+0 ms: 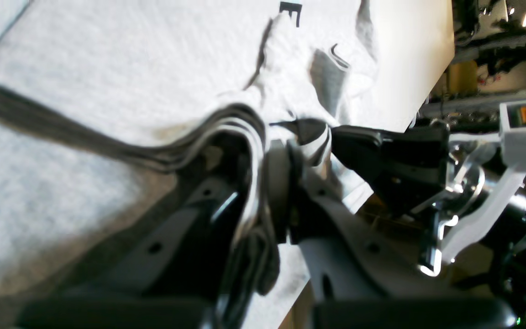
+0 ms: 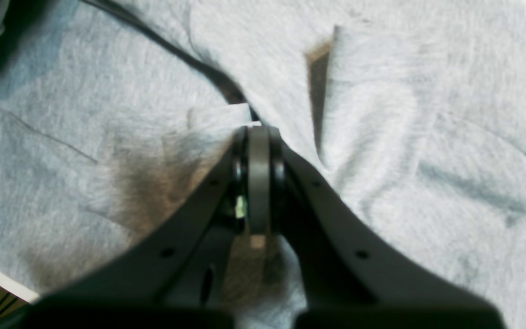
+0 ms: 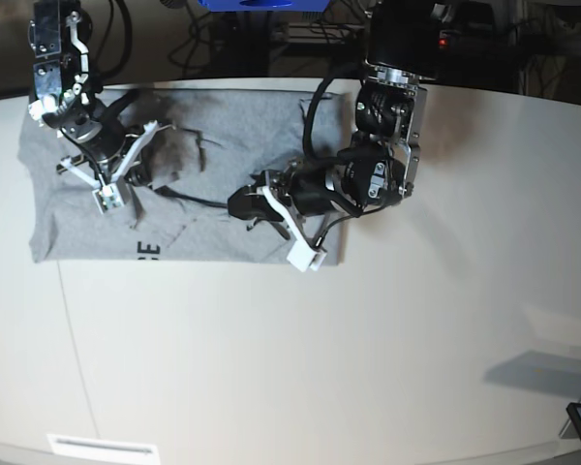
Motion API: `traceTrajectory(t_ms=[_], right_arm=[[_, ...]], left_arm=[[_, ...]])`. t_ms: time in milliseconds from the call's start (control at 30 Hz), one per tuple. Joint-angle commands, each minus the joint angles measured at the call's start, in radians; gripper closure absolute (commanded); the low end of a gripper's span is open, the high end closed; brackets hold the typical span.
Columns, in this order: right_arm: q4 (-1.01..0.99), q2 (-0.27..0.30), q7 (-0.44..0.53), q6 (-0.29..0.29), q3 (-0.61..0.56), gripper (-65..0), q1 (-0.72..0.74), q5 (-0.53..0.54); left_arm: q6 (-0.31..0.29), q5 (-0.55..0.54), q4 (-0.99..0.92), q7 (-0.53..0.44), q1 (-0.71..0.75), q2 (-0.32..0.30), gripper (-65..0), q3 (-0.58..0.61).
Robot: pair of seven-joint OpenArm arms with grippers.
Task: Fold the T-shirt properly
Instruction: 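Fold the grasped shirt end over toward the right gripper with the left gripper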
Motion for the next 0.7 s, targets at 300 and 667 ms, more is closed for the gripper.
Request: traceTrajectory(t_ms=[300,667], right_arm=[[0.014,0.008,0.022,0.002,0.008,0.0,0.007,0.003],[0.014,0.008,0.019,0.002,0.008,0.0,0.007,0.003]], left_arm=[[-0.006,-0.022,-0.004,0.016,-0.069,0.011,-9.4,0.100],[-0.008,-0.022,-0.010,0.052,-0.086,0.006,-17.8,0.135]])
